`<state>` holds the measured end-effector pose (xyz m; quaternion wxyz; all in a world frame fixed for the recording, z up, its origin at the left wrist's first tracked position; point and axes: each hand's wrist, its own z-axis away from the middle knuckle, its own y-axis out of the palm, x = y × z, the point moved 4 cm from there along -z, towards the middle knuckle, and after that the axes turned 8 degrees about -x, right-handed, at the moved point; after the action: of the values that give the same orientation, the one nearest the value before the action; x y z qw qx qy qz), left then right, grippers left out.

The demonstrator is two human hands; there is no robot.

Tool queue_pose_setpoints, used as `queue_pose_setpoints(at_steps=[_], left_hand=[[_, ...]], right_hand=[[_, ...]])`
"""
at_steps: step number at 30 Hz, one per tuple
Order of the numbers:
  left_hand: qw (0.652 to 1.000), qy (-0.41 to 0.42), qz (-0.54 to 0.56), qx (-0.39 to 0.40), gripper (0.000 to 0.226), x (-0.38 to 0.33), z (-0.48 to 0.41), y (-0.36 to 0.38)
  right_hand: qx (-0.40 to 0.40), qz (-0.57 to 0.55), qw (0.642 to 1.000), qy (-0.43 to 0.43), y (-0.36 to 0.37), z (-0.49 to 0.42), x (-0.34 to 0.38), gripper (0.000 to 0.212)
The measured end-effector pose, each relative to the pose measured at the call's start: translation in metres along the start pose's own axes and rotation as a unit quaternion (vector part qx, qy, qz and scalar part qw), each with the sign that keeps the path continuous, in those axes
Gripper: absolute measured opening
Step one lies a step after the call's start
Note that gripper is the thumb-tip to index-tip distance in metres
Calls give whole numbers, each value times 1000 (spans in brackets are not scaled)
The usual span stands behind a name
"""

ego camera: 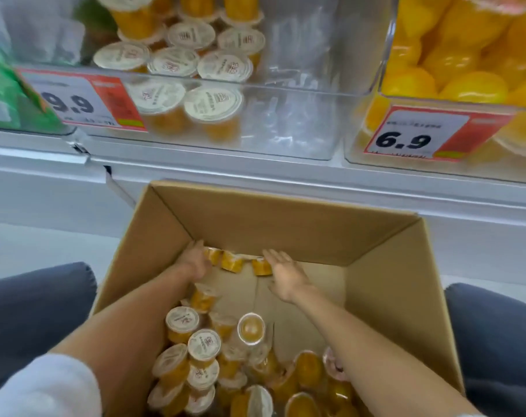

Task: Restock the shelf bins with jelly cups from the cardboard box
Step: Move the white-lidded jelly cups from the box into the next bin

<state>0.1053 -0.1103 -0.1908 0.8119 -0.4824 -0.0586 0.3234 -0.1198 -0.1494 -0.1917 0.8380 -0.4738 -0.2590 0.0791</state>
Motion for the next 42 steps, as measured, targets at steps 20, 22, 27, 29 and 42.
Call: queue_pose_setpoints(at_steps=[20, 22, 27, 29, 42], left_hand=[[992, 34, -107, -64, 68, -1, 2, 33], [992, 35, -92, -80, 67, -6, 12, 26], [991, 80, 28, -103, 64, -32, 54, -19], [983, 113, 72, -124, 66, -43, 79, -49], [847, 274, 194, -412, 69, -77, 219, -284]], right_hand=[[-92, -65, 993, 16, 50, 5, -3, 45], [-117, -53, 992, 1, 36, 12, -1, 44], [-188, -62, 979, -54, -21, 41, 18, 51], [-229, -71, 967, -81, -50, 60, 30, 54], [-486, -219, 828, -173, -257, 140, 140, 51]])
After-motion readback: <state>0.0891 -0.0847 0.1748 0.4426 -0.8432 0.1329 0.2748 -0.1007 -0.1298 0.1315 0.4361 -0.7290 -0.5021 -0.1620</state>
